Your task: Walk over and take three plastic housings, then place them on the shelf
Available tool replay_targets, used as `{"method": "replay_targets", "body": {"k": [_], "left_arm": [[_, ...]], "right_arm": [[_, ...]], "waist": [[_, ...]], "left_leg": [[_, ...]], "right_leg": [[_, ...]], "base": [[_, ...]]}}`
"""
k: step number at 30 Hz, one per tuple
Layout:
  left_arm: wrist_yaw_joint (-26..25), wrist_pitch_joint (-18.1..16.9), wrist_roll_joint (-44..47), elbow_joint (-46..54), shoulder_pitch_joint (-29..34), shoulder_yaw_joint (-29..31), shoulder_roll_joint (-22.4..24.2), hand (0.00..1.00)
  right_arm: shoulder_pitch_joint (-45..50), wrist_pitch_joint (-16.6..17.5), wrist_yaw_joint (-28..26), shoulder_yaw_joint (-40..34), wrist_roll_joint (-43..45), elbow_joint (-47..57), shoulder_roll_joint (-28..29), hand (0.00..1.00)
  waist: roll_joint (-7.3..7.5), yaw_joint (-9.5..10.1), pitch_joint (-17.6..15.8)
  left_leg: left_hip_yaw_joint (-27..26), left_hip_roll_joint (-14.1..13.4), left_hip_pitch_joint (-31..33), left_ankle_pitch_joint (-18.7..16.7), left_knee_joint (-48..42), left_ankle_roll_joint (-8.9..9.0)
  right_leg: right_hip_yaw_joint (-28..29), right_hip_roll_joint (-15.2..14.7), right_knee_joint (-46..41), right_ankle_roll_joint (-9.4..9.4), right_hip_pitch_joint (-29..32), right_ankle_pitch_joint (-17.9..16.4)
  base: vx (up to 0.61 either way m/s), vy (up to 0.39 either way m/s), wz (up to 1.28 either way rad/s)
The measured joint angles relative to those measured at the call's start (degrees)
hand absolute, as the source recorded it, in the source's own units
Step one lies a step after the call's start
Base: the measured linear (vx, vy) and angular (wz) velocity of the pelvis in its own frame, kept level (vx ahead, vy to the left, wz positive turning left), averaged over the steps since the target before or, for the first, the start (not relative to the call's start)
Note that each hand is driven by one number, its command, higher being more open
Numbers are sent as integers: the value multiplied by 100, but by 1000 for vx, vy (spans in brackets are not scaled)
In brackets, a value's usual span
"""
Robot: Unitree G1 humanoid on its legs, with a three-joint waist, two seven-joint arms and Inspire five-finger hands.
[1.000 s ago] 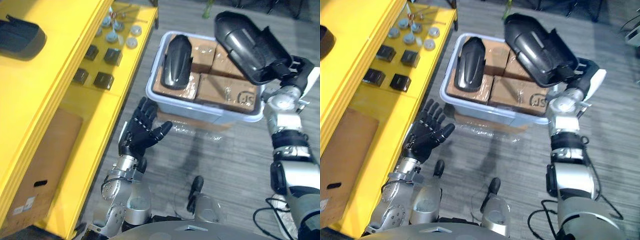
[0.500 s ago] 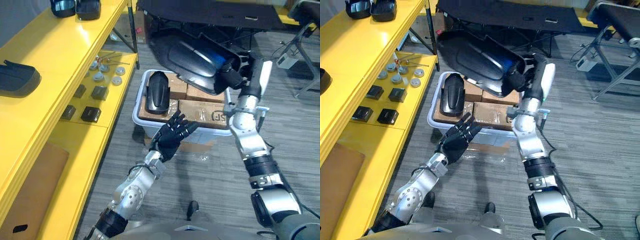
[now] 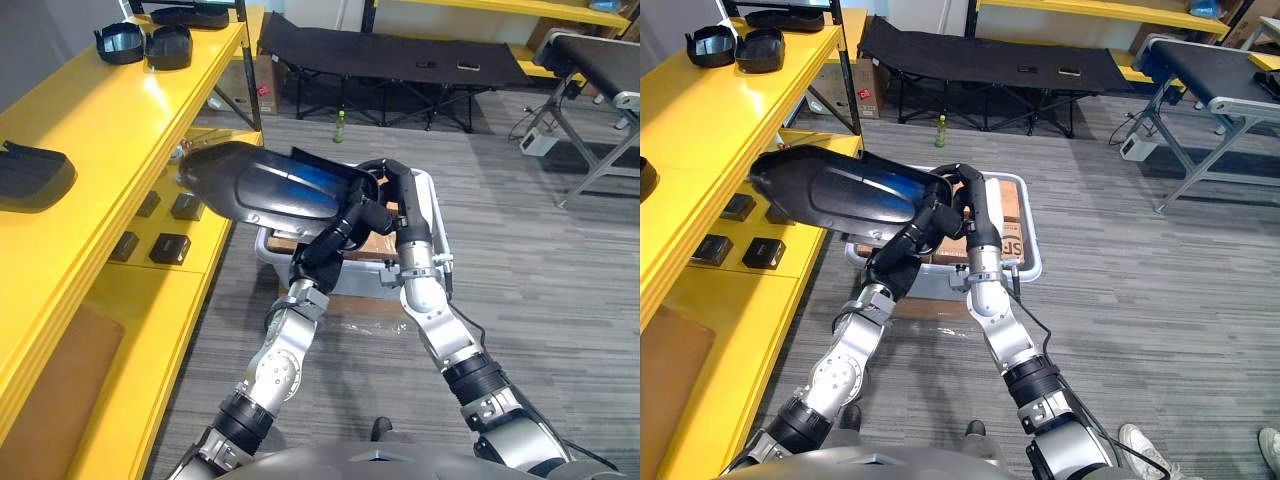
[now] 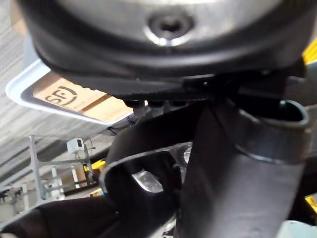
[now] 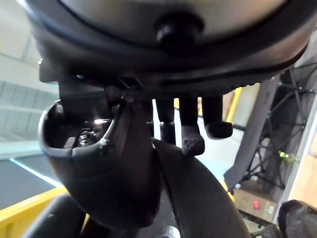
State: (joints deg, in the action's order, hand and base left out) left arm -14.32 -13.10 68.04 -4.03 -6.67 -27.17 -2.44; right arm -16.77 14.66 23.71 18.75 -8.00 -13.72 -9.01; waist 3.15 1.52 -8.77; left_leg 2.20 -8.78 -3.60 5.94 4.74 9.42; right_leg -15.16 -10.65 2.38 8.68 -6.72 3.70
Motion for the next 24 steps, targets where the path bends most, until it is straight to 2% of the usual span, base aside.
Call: {"method": "replay_targets", "body": {"k": [3,4,9,13,18,24], "left_arm": [[-4,-302,354,0,-4,4,40,100],[-12,-369,362,0,-3,6,39,0],[-390,-866,357,0,-3,1,183,0],[-672,-1030,350,0,1,88,243,0],[-553,-902,68,1,36,137,261,0],[-586,-918,-602,2,49,149,263,0]], "right_arm": [[38,143,18,57,17,-147,112,0],[43,214,42,81,39,-200,147,0],[193,447,109,161,48,-232,277,0],[307,641,199,306,50,-231,383,0],[364,719,265,323,179,-235,424,0],[543,988,339,388,305,-132,473,0]], "waist": [[105,9,89],[138,13,111],[212,9,161],[213,-13,169],[221,4,186],[232,-42,237]], "left_leg": [[18,4,0,-3,-1,4],[25,4,0,-4,-1,5],[68,8,-10,-7,-1,8],[98,10,-87,-16,3,19],[117,6,-88,-27,4,34],[109,-5,-89,-29,0,38]], "right_leg": [[-26,8,79,-6,-56,26],[-33,8,80,-6,-62,26],[-81,7,97,-7,-117,24],[-143,12,67,-73,-194,-22],[-181,13,62,-133,-172,-63],[-181,27,67,-124,-161,-55]], "base": [[0,-2,3],[0,0,0],[-9,-1,3],[-26,-2,5],[-12,1,1],[0,0,0]]}}
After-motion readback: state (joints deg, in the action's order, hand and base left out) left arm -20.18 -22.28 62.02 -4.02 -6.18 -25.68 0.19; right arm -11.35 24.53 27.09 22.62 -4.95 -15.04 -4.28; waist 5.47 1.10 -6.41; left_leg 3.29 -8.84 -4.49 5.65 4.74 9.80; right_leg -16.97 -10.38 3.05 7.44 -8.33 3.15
